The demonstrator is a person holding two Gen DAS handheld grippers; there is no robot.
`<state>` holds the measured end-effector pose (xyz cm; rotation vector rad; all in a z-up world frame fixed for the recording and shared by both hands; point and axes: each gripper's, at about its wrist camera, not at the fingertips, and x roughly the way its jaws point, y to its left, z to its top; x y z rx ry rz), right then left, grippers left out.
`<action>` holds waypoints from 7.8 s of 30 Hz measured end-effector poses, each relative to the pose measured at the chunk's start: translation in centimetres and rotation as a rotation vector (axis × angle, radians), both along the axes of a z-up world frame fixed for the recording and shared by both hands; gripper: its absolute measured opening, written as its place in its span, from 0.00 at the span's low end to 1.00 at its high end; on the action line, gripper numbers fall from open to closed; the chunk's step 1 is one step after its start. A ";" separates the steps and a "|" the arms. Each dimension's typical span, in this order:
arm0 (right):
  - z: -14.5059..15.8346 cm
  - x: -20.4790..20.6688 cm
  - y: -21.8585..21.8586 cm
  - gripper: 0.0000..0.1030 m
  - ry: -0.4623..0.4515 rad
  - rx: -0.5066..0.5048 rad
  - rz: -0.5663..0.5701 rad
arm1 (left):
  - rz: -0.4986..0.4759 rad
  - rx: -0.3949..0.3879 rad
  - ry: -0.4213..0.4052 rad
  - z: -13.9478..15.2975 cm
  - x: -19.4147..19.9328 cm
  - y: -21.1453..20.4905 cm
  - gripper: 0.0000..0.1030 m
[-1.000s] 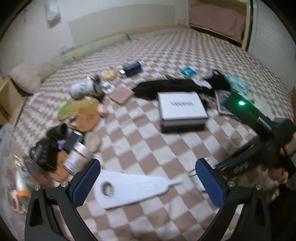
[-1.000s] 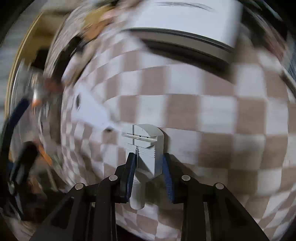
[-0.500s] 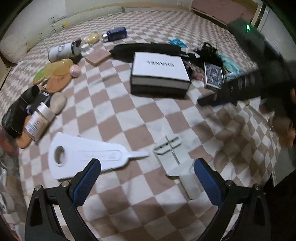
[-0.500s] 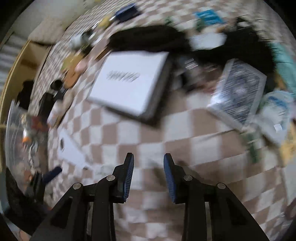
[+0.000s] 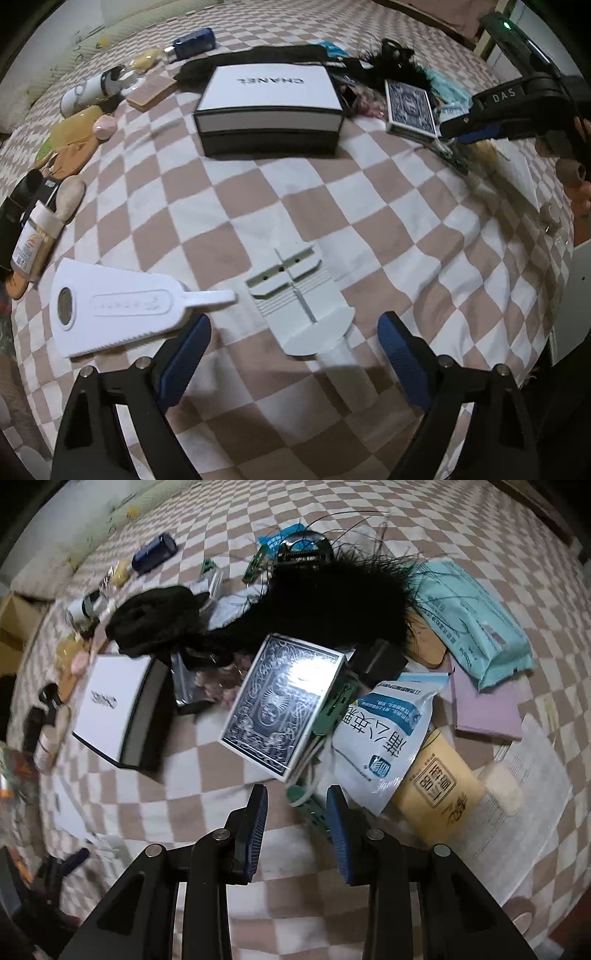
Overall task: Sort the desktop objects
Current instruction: 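Pass the white tool block from the right gripper into the left gripper, then grasp the green clip with white cord using the right gripper, then carry the green clip and white tool block up toward the clear bin, then open the right gripper over the bin while the left gripper releases the white tool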
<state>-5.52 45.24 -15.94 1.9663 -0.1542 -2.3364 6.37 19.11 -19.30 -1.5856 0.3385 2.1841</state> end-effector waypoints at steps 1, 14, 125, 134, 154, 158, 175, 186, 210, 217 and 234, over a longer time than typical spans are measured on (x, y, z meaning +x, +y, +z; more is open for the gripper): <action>-0.2 0.0 -0.4 0.33 0.003 0.031 0.029 | -0.006 -0.012 0.006 -0.2 0.1 0.3 0.89; -2.4 0.3 -2.9 0.19 0.003 0.249 0.182 | -0.061 -0.062 -0.008 -2.1 0.9 1.5 0.81; 11.1 4.7 -22.5 0.10 0.297 -0.240 0.422 | 0.262 0.070 0.370 14.8 -2.8 -15.2 0.43; 15.0 5.7 -27.8 0.10 0.410 -0.280 0.514 | 0.349 0.085 0.470 19.1 -2.3 -19.8 0.43; 20.5 7.5 -41.7 0.10 0.513 -0.407 0.708 | 0.628 0.008 0.508 23.6 -0.2 -33.4 0.43; 19.9 7.6 -44.6 0.10 0.472 -0.419 0.753 | 0.679 -0.042 0.487 23.4 -0.1 -36.6 0.43; 14.7 8.9 -53.8 0.10 0.263 -0.408 0.847 | 0.738 -0.113 0.336 19.1 -0.6 -41.3 0.43; 14.0 9.3 -54.1 0.10 0.267 -0.349 0.864 | 0.726 -0.126 0.310 18.7 -0.7 -40.6 0.43; 13.8 11.2 -56.1 0.10 0.348 -0.108 1.018 | 0.768 -0.155 0.229 17.4 2.3 -42.0 0.44; 13.6 11.5 -56.4 0.10 0.350 -0.095 1.035 | 0.763 -0.168 0.233 17.2 2.9 -42.0 0.44; 13.7 13.1 -57.0 0.55 0.409 -0.050 1.089 | 0.800 -0.166 0.255 17.7 3.6 -42.8 0.77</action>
